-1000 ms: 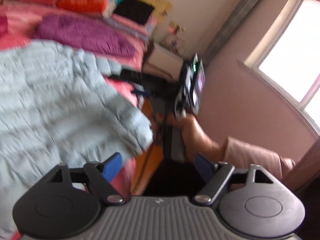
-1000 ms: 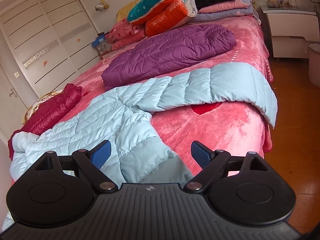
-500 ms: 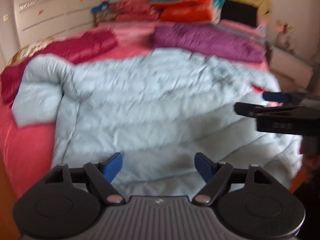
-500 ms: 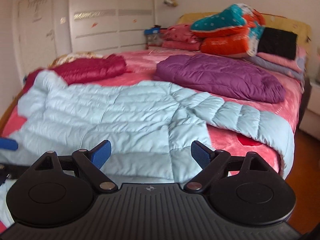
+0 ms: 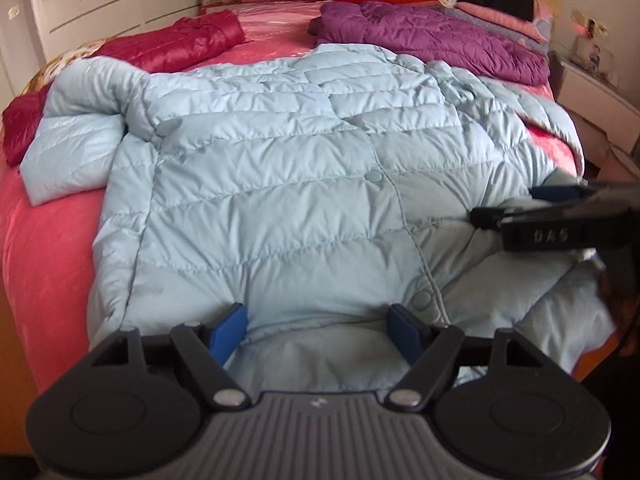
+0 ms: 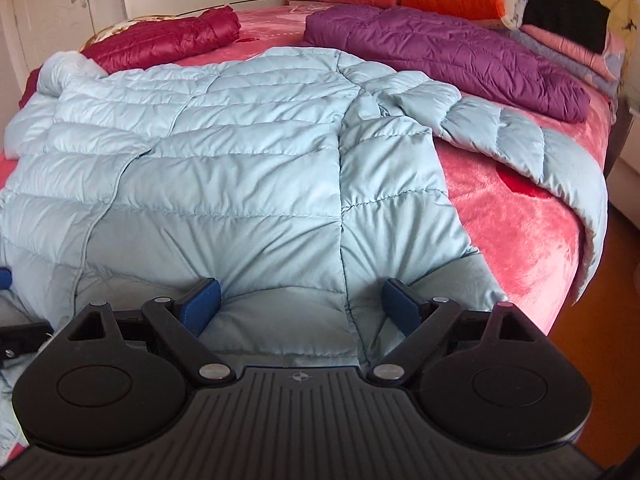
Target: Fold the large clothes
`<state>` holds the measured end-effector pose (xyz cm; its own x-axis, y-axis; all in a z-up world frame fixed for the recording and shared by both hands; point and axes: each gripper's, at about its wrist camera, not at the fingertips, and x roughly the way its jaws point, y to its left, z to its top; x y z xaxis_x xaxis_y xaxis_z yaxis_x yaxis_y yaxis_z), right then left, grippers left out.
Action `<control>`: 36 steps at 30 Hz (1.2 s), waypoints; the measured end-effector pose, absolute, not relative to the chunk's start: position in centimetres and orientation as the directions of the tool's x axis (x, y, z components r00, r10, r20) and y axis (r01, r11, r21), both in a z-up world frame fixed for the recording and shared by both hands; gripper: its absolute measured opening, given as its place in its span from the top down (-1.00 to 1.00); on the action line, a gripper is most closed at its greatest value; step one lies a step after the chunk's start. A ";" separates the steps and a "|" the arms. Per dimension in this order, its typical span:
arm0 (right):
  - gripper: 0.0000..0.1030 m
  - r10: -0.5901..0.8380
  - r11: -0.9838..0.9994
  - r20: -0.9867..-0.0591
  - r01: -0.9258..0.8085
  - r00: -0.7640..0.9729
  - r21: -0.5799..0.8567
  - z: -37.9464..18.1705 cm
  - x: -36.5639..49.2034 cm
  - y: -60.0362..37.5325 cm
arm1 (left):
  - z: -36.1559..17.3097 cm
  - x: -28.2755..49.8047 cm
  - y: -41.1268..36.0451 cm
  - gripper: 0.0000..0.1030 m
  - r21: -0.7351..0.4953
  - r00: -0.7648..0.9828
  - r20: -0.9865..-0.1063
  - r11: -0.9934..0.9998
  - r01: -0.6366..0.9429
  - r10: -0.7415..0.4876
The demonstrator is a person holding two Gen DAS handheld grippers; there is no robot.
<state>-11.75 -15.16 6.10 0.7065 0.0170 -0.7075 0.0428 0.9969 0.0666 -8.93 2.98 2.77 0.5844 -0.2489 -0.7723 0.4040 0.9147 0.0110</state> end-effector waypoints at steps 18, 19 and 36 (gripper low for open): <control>-1.00 -0.002 0.887 -0.563 0.261 0.827 0.380 9.0 -14.0 -24.4 | 12.2 -2.2 6.8 -0.48 -0.165 0.803 -0.536 0.965 0.202 -0.259; -1.00 -0.007 0.876 -0.558 0.274 0.830 0.396 9.0 -14.0 -24.8 | 12.0 -1.2 8.1 -0.48 -0.208 0.810 -0.531 0.965 0.158 -0.247; -1.00 -0.036 0.907 -0.568 0.266 0.822 0.327 8.7 -11.3 -22.2 | 3.0 8.5 22.9 -0.48 -0.543 0.781 -0.607 0.795 -0.268 -0.151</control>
